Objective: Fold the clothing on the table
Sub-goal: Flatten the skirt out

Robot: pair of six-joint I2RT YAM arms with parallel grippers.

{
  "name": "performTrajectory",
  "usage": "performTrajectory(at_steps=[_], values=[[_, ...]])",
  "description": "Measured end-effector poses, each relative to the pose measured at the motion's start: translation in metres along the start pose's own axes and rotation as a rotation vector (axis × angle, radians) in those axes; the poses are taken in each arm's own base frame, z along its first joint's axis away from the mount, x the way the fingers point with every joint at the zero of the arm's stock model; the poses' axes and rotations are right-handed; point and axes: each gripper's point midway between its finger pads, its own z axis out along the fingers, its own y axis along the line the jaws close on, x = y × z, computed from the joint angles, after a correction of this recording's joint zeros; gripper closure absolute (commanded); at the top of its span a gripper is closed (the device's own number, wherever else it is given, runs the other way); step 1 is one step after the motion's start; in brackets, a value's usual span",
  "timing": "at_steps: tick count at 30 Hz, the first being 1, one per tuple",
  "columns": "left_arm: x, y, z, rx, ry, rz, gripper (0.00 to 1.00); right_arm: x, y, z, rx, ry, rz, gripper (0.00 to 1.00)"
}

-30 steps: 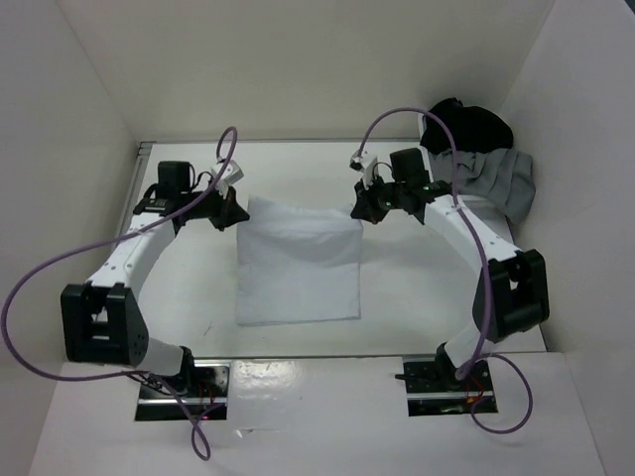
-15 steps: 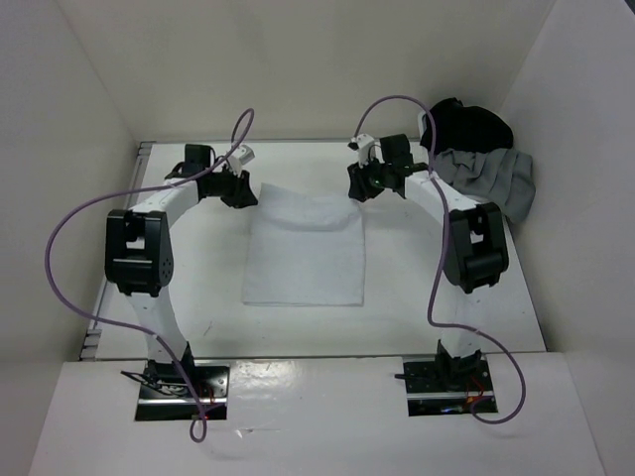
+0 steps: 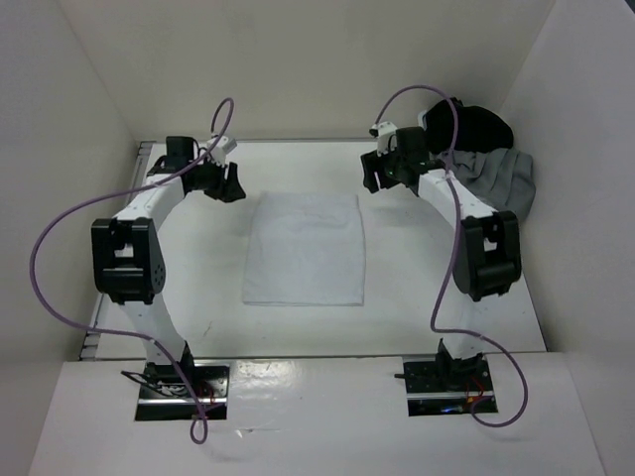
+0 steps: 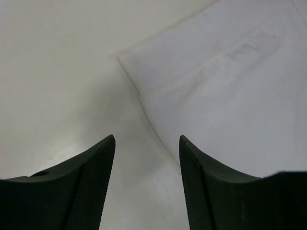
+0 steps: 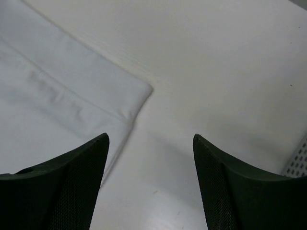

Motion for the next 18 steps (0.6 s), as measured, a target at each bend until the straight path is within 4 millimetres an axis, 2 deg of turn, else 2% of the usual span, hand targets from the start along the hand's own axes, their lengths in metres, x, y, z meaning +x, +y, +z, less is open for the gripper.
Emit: performTrajectory(at_steps=[3,6,9,11,13,18], values=[[0.008,-0.029,-0.033,0.023,0.037,0.005,0.36,-0.013,0.014,-0.051,0.003,-0.053,-0.039,0.21],[0.018,-0.061,-0.064,0.041,0.06,0.052,0.35,-0.027,0.036,-0.105,-0.005,-0.132,-0.113,0.16],[0.04,-0.088,-0.086,0.056,0.09,0.111,0.33,-0.026,0.061,-0.137,-0.032,-0.166,-0.178,0.13],[0.06,-0.103,-0.096,0.066,0.128,0.12,0.33,-0.014,0.076,-0.144,-0.066,-0.141,-0.208,0.12],[0.08,-0.114,-0.102,0.085,0.178,0.114,0.36,0.007,0.089,-0.141,-0.101,-0.088,-0.225,0.12],[0.115,-0.117,-0.108,0.086,0.308,0.065,0.38,0.075,0.11,-0.136,-0.165,0.09,-0.233,0.12]])
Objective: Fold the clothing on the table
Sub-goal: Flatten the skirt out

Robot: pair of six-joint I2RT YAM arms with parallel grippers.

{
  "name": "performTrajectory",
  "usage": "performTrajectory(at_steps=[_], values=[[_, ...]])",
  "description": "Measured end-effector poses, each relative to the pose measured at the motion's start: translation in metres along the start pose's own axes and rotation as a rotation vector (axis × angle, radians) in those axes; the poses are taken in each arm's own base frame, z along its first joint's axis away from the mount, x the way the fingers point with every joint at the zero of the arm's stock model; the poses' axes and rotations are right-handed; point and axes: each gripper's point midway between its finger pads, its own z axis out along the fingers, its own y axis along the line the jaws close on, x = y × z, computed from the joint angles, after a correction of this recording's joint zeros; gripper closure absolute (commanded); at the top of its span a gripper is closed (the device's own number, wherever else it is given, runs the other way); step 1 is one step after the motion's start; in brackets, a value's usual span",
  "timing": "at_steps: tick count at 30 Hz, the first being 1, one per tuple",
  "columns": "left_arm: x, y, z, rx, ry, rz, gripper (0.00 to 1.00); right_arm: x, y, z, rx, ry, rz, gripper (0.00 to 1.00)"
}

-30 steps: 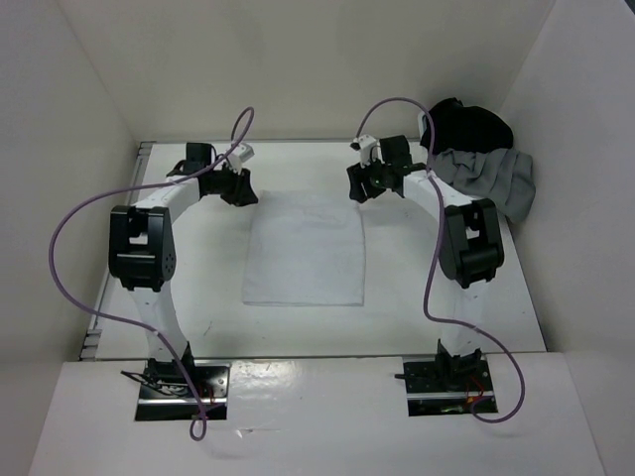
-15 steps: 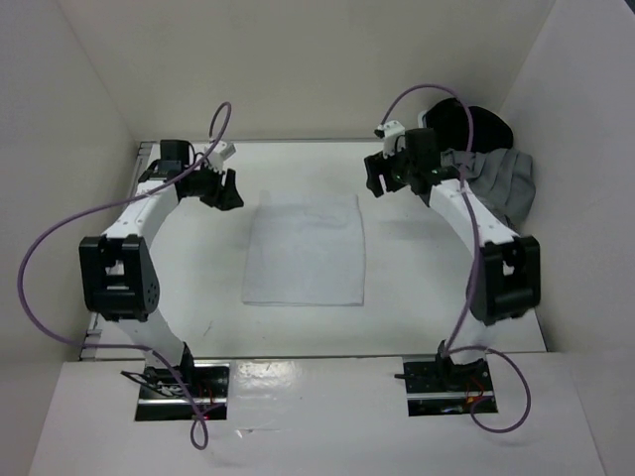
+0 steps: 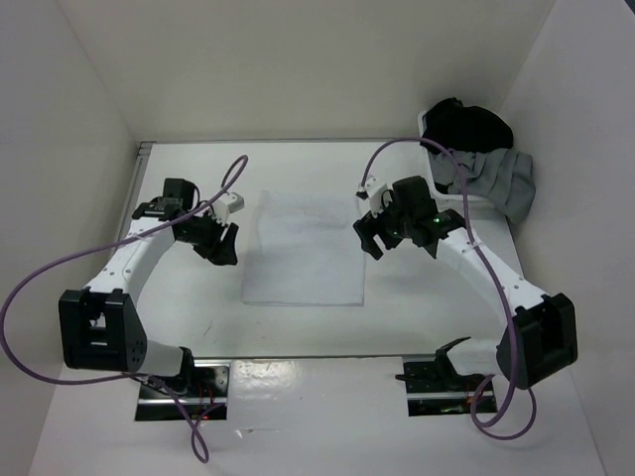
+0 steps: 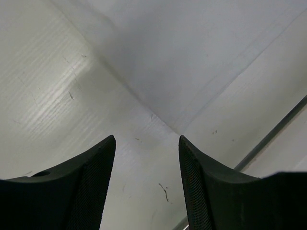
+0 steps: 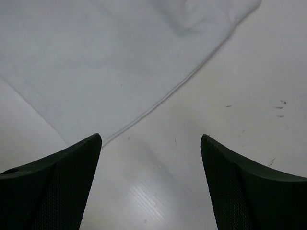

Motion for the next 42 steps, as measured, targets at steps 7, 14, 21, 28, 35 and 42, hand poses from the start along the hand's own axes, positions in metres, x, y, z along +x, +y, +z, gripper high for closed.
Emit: performTrajectory(at_steps=[7,14,21,28,35,42], values=[[0.028,-0.001,0.015,0.06,0.164,-0.069,0.39,0.0,0.007,-0.024,0.023,-0.034,-0.019,0.12],[0.047,-0.001,0.031,0.099,0.259,-0.11,0.41,-0.003,0.027,-0.017,0.011,-0.018,-0.079,0.12],[0.027,0.009,0.024,0.065,0.193,-0.147,0.36,0.015,0.06,0.026,-0.036,0.127,-0.155,0.05],[-0.042,0.04,-0.042,-0.107,-0.139,-0.211,0.0,-0.022,0.068,0.1,-0.018,0.184,-0.077,0.02],[-0.053,0.041,-0.068,-0.182,-0.261,-0.227,0.0,-0.024,0.089,0.129,-0.014,0.223,0.071,0.02],[-0.032,0.055,-0.058,-0.196,-0.237,-0.311,0.0,-0.028,0.122,0.129,-0.044,0.222,0.139,0.02]])
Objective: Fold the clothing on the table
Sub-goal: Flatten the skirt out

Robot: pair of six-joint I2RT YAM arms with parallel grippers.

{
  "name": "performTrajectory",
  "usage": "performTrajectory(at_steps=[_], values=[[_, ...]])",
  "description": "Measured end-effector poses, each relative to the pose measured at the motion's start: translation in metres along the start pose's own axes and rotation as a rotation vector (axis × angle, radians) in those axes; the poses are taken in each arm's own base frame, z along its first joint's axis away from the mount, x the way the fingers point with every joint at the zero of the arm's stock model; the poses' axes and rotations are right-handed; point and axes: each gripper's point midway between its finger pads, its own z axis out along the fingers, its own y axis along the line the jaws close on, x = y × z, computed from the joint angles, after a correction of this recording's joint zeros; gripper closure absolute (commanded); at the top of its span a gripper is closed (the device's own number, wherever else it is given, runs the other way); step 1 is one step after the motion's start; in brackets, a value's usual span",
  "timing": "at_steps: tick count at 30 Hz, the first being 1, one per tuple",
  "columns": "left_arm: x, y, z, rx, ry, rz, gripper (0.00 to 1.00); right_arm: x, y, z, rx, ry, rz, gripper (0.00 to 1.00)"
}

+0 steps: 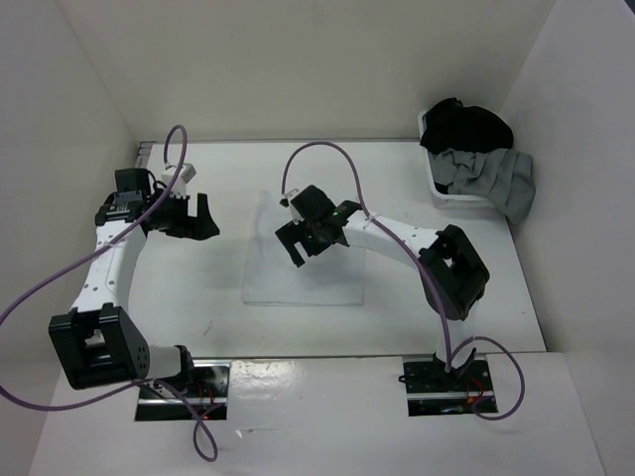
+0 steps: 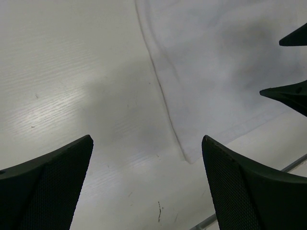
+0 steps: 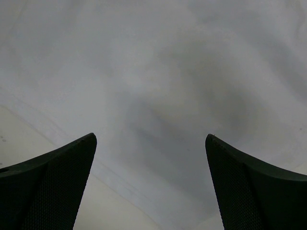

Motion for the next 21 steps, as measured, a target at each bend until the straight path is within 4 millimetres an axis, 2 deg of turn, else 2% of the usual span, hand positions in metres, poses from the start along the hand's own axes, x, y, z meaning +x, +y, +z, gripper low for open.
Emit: performTrajectory(at_steps=[7,14,21], values=[[0.004,0.007,0.004,-0.024,-0.002,-0.002,0.0,0.012,-0.002,0.016,0.031,0.041,0.107,0.02],[0.003,0.013,0.005,-0.048,-0.007,0.004,0.0,0.041,-0.006,0.048,0.067,0.138,0.164,0.02],[0.005,0.014,0.006,-0.054,-0.002,0.002,0.0,0.037,-0.005,0.051,0.075,0.132,0.198,0.02]])
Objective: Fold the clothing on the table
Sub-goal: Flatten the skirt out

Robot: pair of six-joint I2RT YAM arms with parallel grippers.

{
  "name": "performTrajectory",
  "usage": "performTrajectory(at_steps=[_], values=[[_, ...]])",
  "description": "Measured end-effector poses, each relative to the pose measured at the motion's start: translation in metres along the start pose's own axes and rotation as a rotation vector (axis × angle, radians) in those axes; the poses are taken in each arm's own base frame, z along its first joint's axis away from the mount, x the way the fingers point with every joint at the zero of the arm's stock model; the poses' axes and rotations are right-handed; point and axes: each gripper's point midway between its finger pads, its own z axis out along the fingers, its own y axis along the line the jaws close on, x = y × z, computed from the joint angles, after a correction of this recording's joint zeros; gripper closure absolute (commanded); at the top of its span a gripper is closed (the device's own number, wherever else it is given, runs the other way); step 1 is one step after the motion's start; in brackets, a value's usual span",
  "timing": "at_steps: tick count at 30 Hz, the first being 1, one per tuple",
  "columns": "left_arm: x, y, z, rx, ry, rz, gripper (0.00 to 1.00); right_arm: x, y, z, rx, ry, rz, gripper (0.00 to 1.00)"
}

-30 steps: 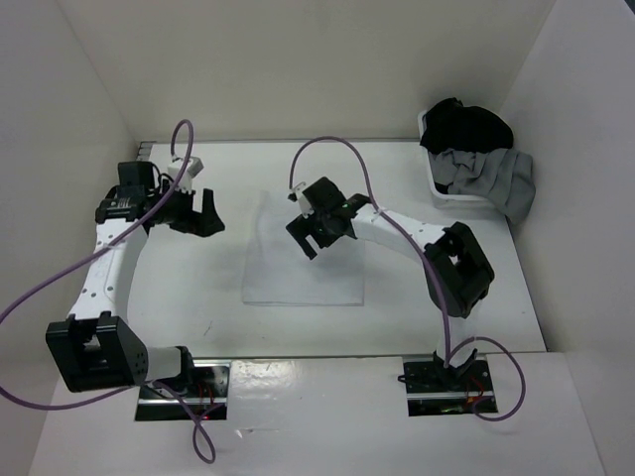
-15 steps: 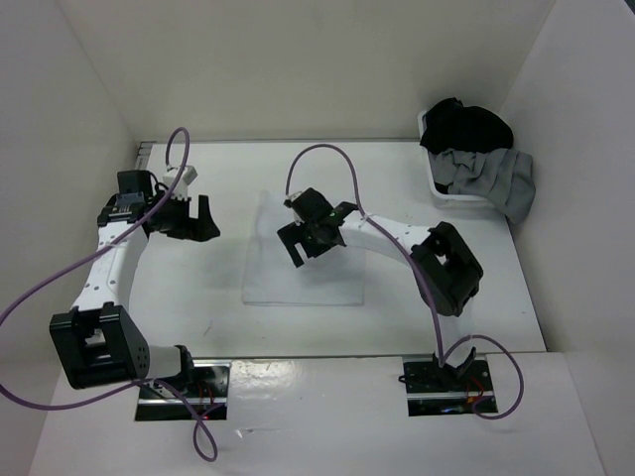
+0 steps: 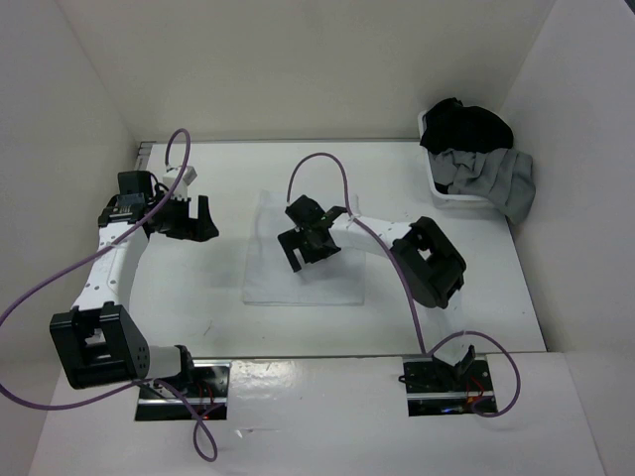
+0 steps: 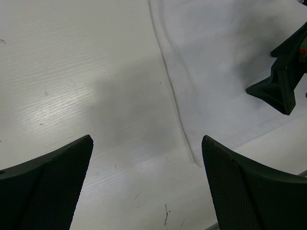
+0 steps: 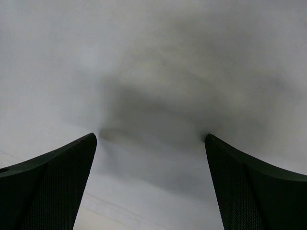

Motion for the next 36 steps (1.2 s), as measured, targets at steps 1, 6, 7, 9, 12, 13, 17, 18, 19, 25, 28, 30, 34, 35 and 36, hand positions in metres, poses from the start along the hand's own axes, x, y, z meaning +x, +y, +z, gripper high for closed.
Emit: performTrajectory(at_steps=[1,6,7,9,12,13,17,18,19,25,28,30,34,35,36], values=[[0.0,0.0,0.0,0.0,0.0,-0.001,0.0,-0.001,0.0,0.001,0.003,0.001,0.004,0.02],[0.0,0.0,0.0,0.0,0.0,0.0,0.0,-0.011,-0.003,0.007,0.034,-0.016,0.011,0.02],[0.0,0.0,0.0,0.0,0.0,-0.001,0.0,-0.013,-0.004,0.008,0.041,-0.021,0.014,0.02],[0.0,0.0,0.0,0.0,0.0,0.0,0.0,-0.016,-0.004,0.009,0.051,-0.026,0.02,0.02],[0.0,0.0,0.0,0.0,0.0,0.0,0.0,-0.02,-0.007,0.011,0.066,-0.035,0.035,0.02],[0.0,0.0,0.0,0.0,0.0,0.0,0.0,-0.023,-0.008,0.012,0.071,-0.04,0.04,0.02],[0.0,0.0,0.0,0.0,0.0,0.0,0.0,-0.032,-0.015,0.015,0.086,-0.053,0.066,0.02],[0.0,0.0,0.0,-0.001,0.0,0.0,0.0,-0.034,-0.017,0.015,0.089,-0.056,0.074,0.02],[0.0,0.0,0.0,0.0,0.0,-0.001,0.0,-0.037,-0.02,0.016,0.091,-0.059,0.084,0.02],[0.0,0.0,0.0,0.0,0.0,0.0,0.0,-0.054,-0.043,0.021,0.12,-0.083,0.144,0.02],[0.0,0.0,0.0,0.0,0.0,0.0,0.0,-0.062,-0.05,0.024,0.134,-0.095,0.162,0.02],[0.0,0.0,0.0,0.0,0.0,0.0,0.0,-0.066,-0.051,0.026,0.141,-0.101,0.175,0.02],[0.0,0.0,0.0,0.0,0.0,0.0,0.0,-0.072,-0.052,0.029,0.155,-0.111,0.197,0.02],[0.0,0.0,0.0,0.0,0.0,0.0,0.0,-0.074,-0.052,0.029,0.16,-0.117,0.204,0.02],[0.0,0.0,0.0,0.0,0.0,0.0,0.0,-0.074,-0.052,0.029,0.167,-0.119,0.212,0.02]])
